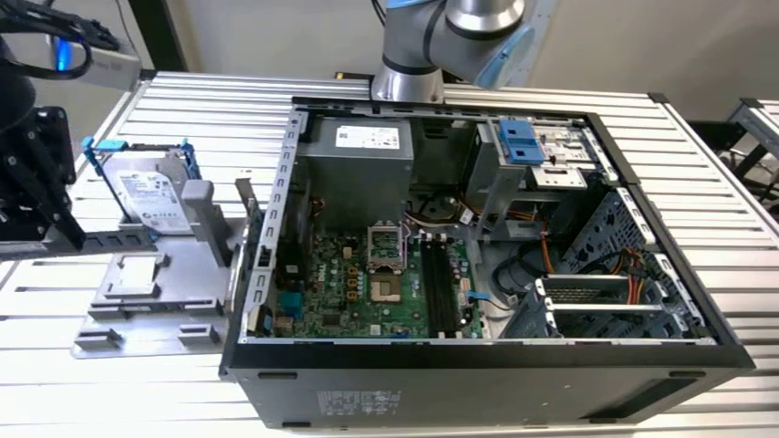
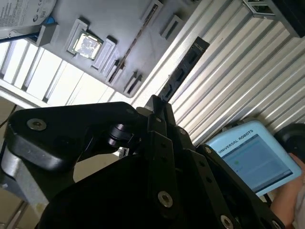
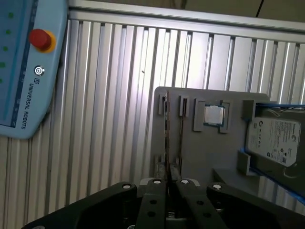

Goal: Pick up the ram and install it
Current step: 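Pick up the ram and move it above insertion slot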

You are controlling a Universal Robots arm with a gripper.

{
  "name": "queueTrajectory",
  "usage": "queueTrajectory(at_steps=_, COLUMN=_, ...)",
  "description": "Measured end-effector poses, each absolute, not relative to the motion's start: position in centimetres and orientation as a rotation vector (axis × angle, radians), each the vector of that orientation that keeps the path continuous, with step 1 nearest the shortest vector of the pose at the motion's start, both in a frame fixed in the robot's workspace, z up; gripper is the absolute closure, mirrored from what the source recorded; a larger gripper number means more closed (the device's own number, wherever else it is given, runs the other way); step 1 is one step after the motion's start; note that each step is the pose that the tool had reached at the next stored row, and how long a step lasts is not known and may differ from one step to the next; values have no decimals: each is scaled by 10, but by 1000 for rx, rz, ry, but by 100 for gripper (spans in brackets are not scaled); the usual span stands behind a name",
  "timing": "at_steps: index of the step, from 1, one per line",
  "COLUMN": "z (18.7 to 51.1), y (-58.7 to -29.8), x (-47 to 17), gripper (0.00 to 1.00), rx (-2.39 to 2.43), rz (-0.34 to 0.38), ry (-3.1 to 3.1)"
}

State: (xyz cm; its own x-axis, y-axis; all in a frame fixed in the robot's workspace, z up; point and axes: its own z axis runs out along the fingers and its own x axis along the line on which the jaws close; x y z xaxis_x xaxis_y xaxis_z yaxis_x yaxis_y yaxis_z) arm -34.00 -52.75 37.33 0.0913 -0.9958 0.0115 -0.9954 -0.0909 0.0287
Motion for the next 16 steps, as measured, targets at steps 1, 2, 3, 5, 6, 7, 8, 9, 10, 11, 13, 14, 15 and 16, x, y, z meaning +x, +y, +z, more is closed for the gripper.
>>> queueTrajectory(at_steps=1, z=378, y=-528, x=-340, gripper=100, rx=2299, rz=-17, ry=-2098)
queueTrajectory(at_steps=2, z=382, y=-528, x=-340, gripper=100, rx=2299, rz=-17, ry=-2098)
queueTrajectory(at_steps=3, z=387, y=-528, x=-340, gripper=100, rx=2299, rz=-17, ry=-2098)
queueTrajectory(at_steps=5, z=396, y=-528, x=-340, gripper=100, rx=2299, rz=-17, ry=-2098)
queueTrajectory(at_steps=6, z=401, y=-528, x=-340, gripper=100, rx=2299, rz=-17, ry=-2098)
queueTrajectory(at_steps=7, z=405, y=-528, x=-340, gripper=100, rx=2299, rz=-17, ry=-2098)
queueTrajectory(at_steps=8, z=410, y=-528, x=-340, gripper=100, rx=2299, rz=-17, ry=-2099)
queueTrajectory(at_steps=9, z=414, y=-528, x=-340, gripper=100, rx=2299, rz=-17, ry=-2099)
queueTrajectory(at_steps=10, z=418, y=-528, x=-340, gripper=100, rx=2299, rz=-18, ry=-2099)
queueTrajectory(at_steps=11, z=422, y=-528, x=-340, gripper=100, rx=2299, rz=-18, ry=-2099)
queueTrajectory(at_steps=13, z=423, y=-528, x=-340, gripper=100, rx=2300, rz=-18, ry=-2099)
queueTrajectory(at_steps=14, z=424, y=-528, x=-340, gripper=100, rx=2300, rz=-18, ry=-2099)
queueTrajectory(at_steps=15, z=424, y=-528, x=-340, gripper=100, rx=2300, rz=-18, ry=-2099)
queueTrajectory(at_steps=16, z=424, y=-528, x=-340, gripper=100, rx=2300, rz=-18, ry=-2099)
